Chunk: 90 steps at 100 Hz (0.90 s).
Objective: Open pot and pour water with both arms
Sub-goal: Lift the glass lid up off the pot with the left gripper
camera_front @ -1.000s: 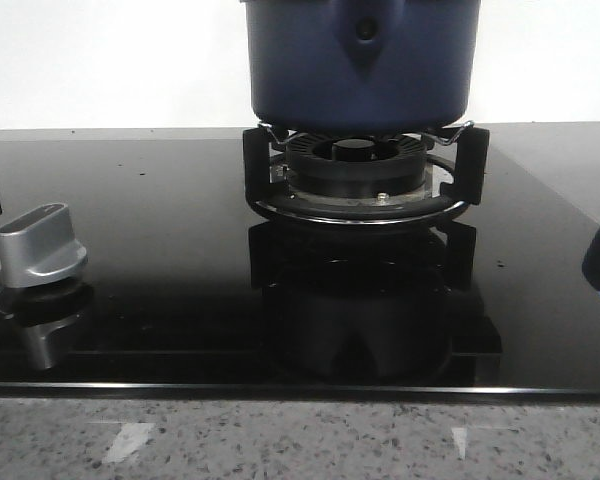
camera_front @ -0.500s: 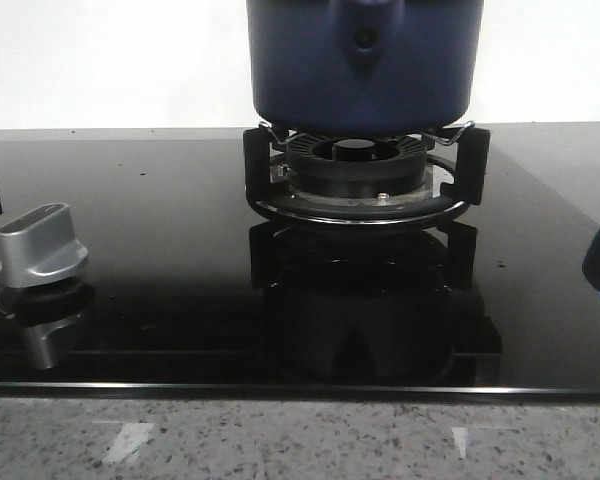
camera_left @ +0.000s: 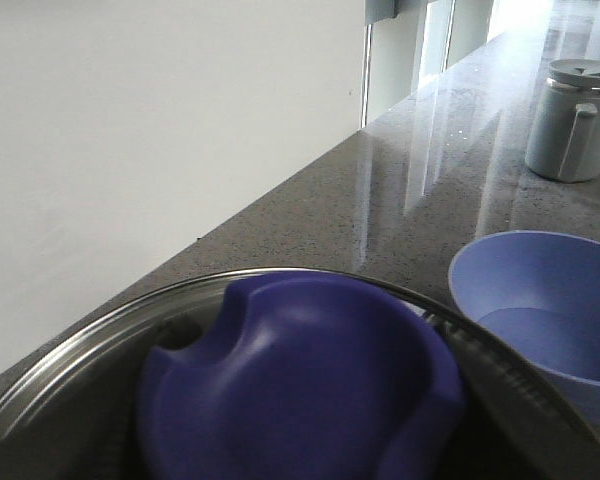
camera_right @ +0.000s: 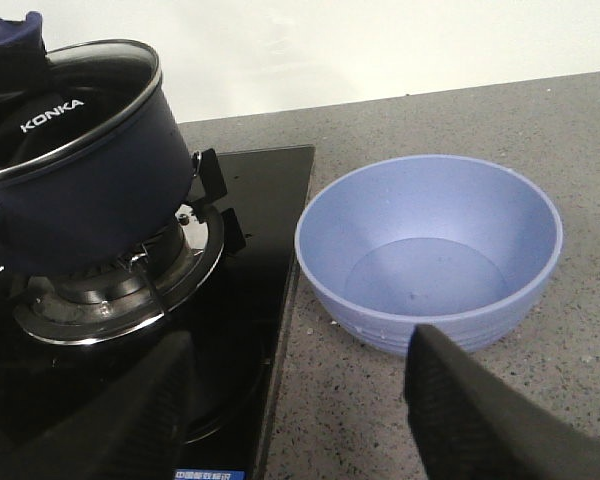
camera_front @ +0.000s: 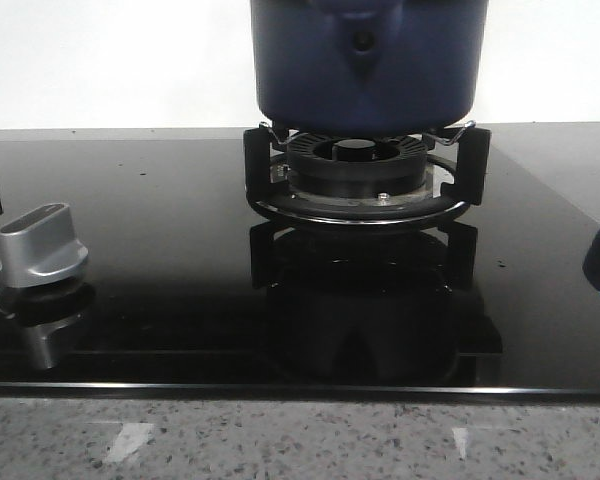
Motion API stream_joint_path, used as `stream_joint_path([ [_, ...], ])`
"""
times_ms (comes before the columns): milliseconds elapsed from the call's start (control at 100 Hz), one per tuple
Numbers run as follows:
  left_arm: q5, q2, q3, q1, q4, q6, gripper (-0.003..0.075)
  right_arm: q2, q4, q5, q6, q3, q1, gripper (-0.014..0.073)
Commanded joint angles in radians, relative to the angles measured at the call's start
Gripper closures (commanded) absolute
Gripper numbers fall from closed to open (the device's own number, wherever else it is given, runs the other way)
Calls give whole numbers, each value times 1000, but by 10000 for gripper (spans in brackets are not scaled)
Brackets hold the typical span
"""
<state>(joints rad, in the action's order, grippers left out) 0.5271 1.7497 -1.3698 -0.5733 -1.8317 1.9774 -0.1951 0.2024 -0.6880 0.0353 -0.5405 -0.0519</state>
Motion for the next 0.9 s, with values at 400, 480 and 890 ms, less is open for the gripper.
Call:
stream_joint_path([
  [400, 84, -77, -26, -7, -39, 0, 482, -23, -3, 76, 11, -24, 0, 181],
  [480, 84, -81, -27, -7, -39, 0, 482, -23, -3, 76, 11, -24, 0, 181],
  [890, 80, -81, -111, -7, -39, -26, 477, -23, -3, 74, 11, -24, 0, 181],
])
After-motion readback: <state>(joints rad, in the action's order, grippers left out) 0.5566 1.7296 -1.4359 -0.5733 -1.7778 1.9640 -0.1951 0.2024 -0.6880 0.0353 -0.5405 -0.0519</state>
